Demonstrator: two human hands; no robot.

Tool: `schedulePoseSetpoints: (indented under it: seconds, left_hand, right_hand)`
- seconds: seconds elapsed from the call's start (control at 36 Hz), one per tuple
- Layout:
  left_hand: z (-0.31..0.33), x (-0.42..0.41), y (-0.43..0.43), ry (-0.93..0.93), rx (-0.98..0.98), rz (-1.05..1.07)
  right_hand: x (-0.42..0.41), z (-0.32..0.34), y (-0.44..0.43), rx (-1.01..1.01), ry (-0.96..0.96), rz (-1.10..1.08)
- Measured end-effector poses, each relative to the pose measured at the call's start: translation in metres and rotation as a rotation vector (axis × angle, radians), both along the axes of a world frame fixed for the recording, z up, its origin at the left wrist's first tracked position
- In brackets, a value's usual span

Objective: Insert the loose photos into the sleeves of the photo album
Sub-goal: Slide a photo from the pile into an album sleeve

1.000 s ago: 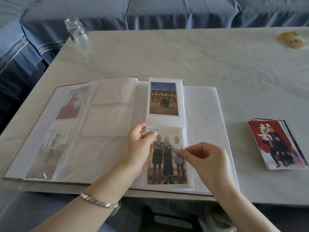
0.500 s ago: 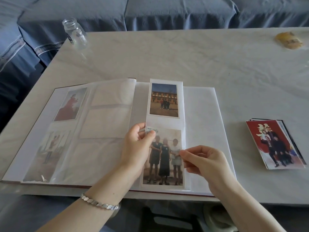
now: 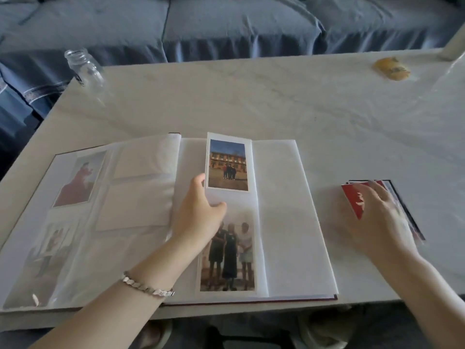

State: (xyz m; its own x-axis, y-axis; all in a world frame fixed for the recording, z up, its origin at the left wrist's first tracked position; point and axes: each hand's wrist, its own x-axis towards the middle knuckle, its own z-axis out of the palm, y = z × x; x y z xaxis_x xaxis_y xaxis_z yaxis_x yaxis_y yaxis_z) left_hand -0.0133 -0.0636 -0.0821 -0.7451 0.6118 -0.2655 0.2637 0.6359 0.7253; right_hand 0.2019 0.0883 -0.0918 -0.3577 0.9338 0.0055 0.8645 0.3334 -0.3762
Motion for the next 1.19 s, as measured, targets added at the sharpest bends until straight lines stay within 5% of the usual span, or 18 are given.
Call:
schedulePoseSetpoints:
  seconds: [0.19,0.42,0.69,0.86,1.0,1.19]
  left_hand:
    - [0.010,0.009,0.009,0.012,0.004,0.011]
    - [0.001,0.007,0.011,0.024,-0.034,0.030]
    - [0.000,0.005,0.012,0.032,0.044,-0.008]
    - [0.011,-0.007,0.002,0.086,0.166,0.013]
    - [0.021,-0.044,-0.029,0.227,0.072,0.027]
    - [0.021,-0.084,-0.064,0.442,-0.333,0.087]
  right_hand:
    - [0.024,-0.012,0.021,-0.013,-0.492,0.045]
    - [0.023,0.000,0.021,0.032,-0.596,0.141]
    - [0.028,-0.003,0.021,-0.090,-0.371,0.079]
    - [0.016,-0.006,0.005,0.439,0.056,0.227]
    - [-0.020,0.000,-0.015,0.449,0.319,0.484]
    - [-0.077,0.004,-0.050,0.231,0.541,0.573]
